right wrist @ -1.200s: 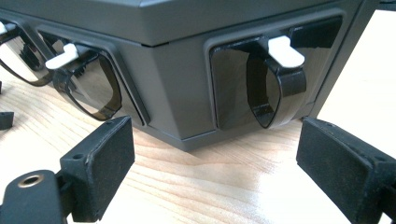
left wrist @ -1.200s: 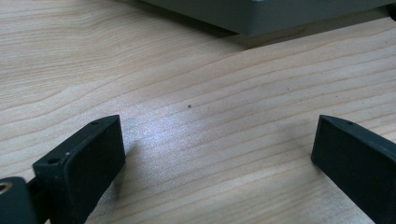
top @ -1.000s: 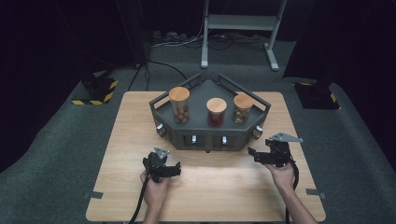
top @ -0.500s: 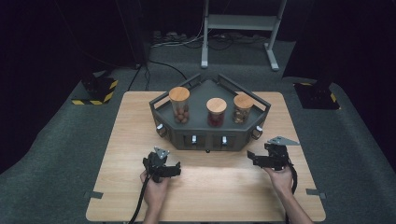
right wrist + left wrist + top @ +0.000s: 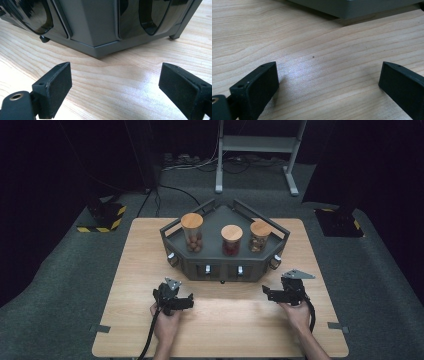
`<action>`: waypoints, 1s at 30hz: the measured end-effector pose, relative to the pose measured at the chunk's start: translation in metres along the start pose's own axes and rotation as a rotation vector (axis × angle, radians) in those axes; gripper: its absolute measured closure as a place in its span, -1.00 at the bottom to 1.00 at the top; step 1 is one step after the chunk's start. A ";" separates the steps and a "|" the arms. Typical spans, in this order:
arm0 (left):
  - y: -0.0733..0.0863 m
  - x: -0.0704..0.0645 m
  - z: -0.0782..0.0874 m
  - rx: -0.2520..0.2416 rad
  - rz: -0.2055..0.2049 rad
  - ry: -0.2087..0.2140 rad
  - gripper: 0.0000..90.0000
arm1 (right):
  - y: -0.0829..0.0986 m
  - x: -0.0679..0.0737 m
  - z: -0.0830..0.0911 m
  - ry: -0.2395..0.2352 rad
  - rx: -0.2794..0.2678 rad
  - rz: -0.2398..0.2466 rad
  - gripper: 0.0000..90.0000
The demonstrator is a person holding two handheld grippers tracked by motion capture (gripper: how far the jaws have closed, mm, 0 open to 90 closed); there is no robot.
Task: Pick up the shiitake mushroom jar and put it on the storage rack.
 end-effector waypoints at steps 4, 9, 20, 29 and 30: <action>0.000 0.000 0.000 0.000 0.000 0.000 -0.94 | 0.004 0.001 -0.003 0.006 0.013 0.002 -0.75; 0.000 0.000 0.000 0.000 0.000 0.000 -0.94 | 0.007 0.002 -0.007 0.019 0.034 0.015 -0.76; 0.000 0.000 0.000 0.000 0.000 0.000 -0.94 | 0.019 0.007 -0.018 0.044 0.076 0.037 -0.76; 0.000 0.000 0.000 0.000 0.001 0.000 -0.94 | 0.026 0.008 -0.029 0.076 0.122 0.072 -0.79; 0.000 0.000 0.000 -0.001 0.001 0.000 -0.94 | 0.027 0.008 -0.030 0.077 0.124 0.072 -0.81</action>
Point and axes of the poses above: each handheld gripper's, and its own axes: z roughly backward along the jaws, y roughly out of its underside, x roughly to its left, the point moved 2 cm from there along -z, roughly forward along the jaws, and after that the axes turned 7 degrees about -x, right-handed, at the moved point
